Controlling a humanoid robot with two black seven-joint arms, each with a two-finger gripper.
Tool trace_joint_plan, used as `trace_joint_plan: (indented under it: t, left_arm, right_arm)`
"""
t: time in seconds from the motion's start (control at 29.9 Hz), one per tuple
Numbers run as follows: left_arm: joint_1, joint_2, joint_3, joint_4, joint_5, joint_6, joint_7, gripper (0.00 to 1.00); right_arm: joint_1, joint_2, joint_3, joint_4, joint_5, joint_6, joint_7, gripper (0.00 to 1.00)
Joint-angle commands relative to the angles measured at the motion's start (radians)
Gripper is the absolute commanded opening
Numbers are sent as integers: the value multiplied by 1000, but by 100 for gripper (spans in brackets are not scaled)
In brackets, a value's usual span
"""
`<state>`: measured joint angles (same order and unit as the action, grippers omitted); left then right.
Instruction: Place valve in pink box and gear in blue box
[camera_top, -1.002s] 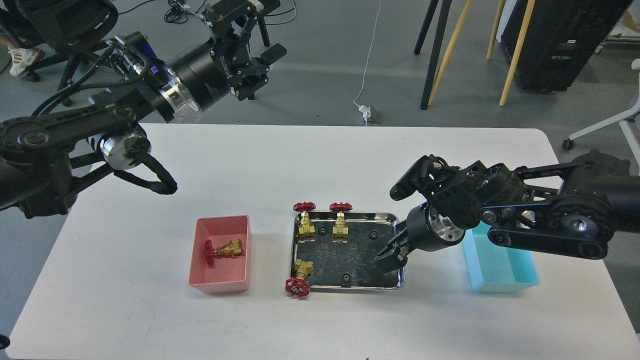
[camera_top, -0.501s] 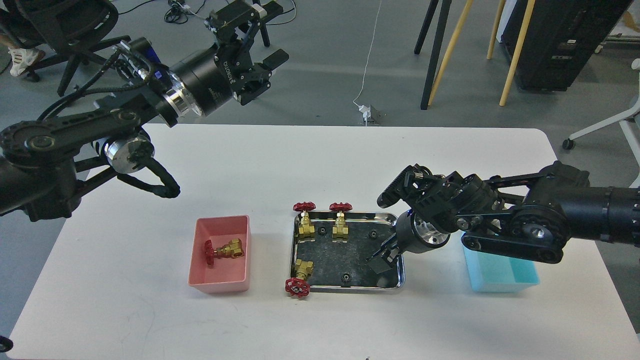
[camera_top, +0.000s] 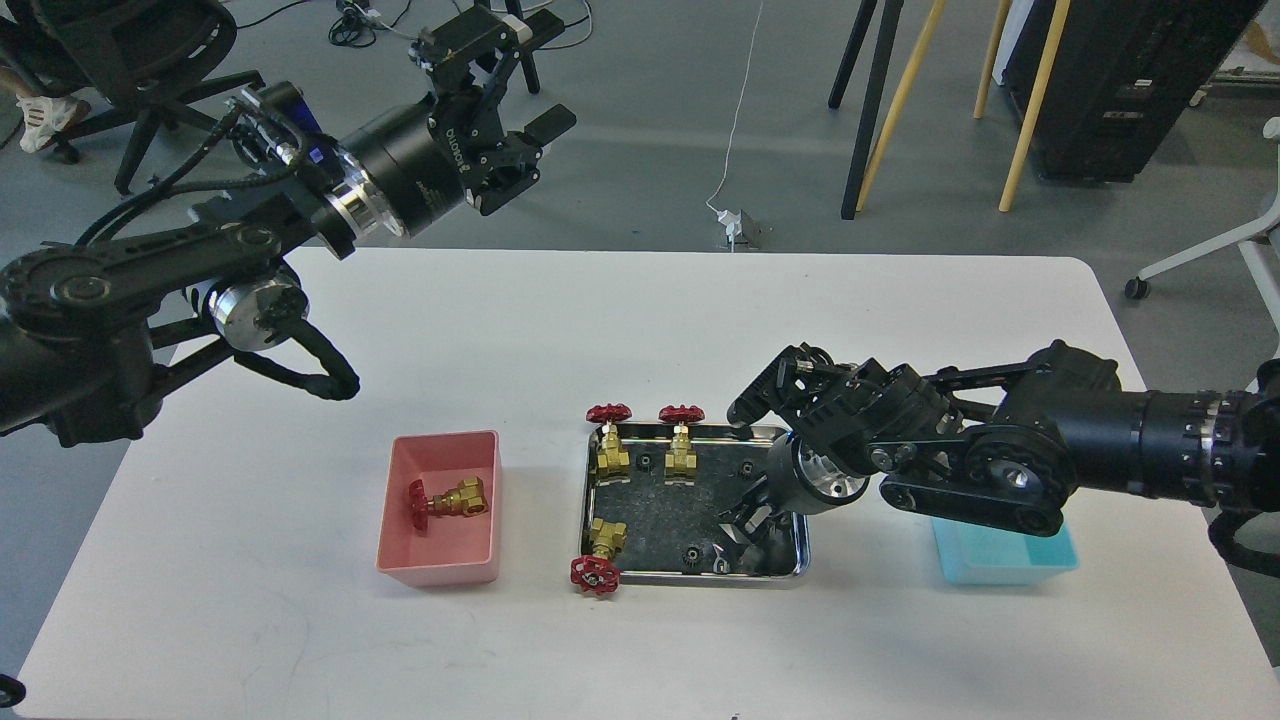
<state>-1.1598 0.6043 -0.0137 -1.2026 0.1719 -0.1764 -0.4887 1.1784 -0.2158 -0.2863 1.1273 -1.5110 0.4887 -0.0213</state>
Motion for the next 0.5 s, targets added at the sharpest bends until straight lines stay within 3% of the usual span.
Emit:
trace_joint_plan:
  t: [0.0, 0.47]
  left_arm:
    - [0, -1, 0, 0, 0, 0, 0, 88]
    - [14, -1, -2, 0, 0, 0, 0, 88]
  right_arm:
    - [-2, 1, -1, 0, 0, 0, 0, 58]
    - [-23, 1, -2, -24, -1, 0, -2, 58]
